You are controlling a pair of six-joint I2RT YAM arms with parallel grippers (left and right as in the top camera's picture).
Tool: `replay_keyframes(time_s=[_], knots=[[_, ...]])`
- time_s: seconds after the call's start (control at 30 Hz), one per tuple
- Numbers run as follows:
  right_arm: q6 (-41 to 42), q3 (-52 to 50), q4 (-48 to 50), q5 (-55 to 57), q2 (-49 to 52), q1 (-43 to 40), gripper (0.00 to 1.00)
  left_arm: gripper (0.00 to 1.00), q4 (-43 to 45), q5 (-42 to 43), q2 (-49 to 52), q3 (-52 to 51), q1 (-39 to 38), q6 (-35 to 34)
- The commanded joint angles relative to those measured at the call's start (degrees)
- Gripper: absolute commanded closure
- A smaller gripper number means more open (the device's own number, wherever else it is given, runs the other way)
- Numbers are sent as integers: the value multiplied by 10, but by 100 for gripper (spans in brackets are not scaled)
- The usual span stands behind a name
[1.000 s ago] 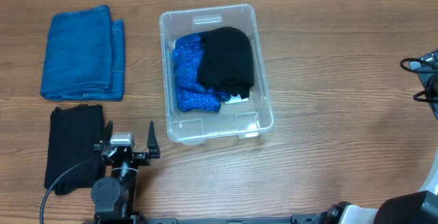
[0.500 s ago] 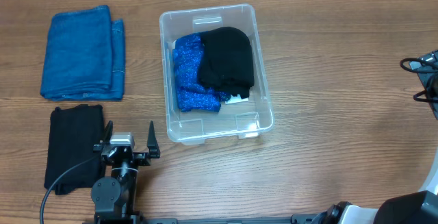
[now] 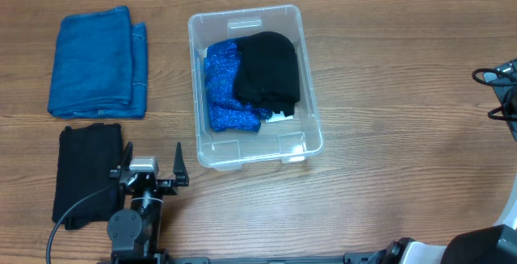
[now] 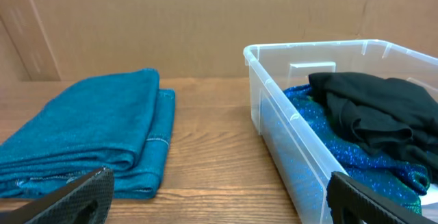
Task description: Pack container
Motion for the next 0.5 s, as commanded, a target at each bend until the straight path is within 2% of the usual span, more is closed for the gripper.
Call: replay_keyframes(time_s=[0.0,0.1,0.23,0.33,0.47], knots=[[4,-4,4,-2,0,-2,0,0,37,37,-4,-2,3,11],[4,-4,4,-2,0,-2,0,0,68,46,-4,3,3,28],[5,-4,4,-2,0,-2,0,0,63,40,-4,29,4,85],[4,-4,4,-2,0,-2,0,0,34,-5,-4,61,4,88],[4,-4,4,-2,0,-2,0,0,-50,-52,14,140,5,93]])
